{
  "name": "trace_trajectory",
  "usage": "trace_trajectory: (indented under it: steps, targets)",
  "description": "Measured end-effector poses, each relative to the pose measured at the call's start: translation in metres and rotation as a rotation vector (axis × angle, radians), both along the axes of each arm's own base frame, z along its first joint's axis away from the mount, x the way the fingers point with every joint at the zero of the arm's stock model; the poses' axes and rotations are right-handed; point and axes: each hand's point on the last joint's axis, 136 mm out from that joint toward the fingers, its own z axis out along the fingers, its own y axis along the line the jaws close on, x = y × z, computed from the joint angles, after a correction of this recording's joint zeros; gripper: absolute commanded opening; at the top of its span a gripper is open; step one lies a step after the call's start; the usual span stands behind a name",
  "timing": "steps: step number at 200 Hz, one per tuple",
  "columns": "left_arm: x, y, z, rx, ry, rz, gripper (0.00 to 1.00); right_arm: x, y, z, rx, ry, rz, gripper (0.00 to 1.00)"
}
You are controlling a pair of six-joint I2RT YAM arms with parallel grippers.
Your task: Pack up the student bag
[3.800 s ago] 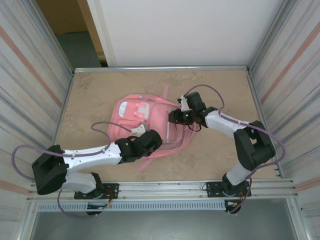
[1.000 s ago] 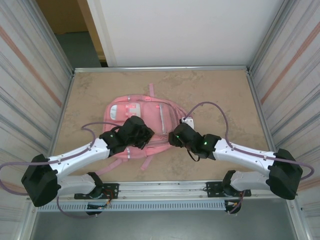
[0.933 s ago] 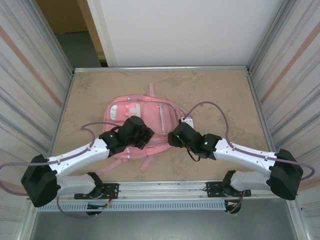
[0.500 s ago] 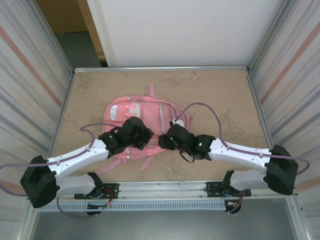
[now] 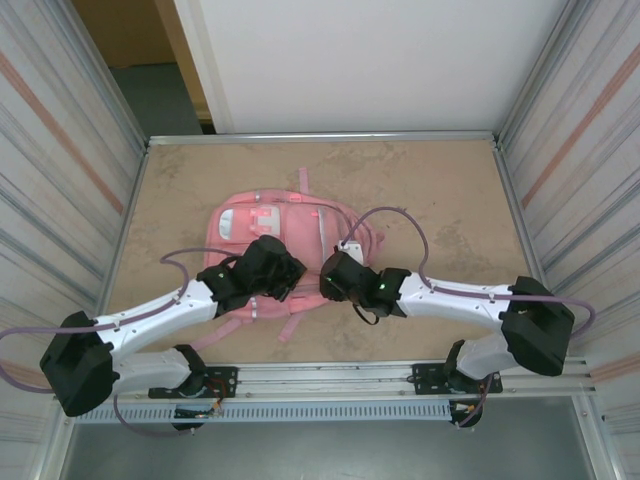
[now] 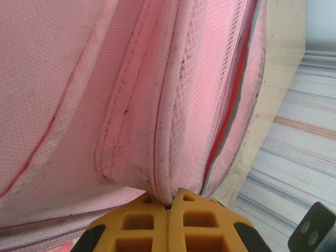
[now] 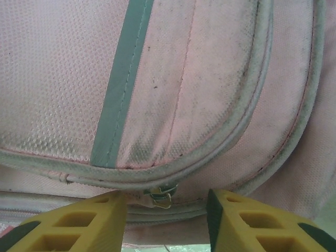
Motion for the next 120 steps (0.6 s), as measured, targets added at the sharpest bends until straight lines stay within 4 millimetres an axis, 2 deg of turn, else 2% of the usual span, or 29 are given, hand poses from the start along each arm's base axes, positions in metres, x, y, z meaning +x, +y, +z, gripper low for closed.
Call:
trace_trajectory:
  steps: [23, 68, 94, 120]
  targets:
    - [-0.001, 0.0, -0.001, 0.001, 0.002, -0.001, 0.0, 0.002, 0.003, 0.001, 0.006, 0.001, -0.007, 0.37]
    - [-0.001, 0.0, -0.001, -0.008, -0.003, -0.002, 0.0, 0.005, 0.005, 0.004, 0.016, -0.012, 0.002, 0.19]
    - [0.0, -0.001, -0.001, -0.014, -0.009, -0.002, 0.0, 0.008, 0.001, 0.004, -0.003, -0.027, 0.026, 0.09]
    - [0.001, -0.002, 0.0, -0.023, -0.016, -0.002, 0.0, 0.013, -0.011, 0.004, 0.008, -0.026, 0.043, 0.01]
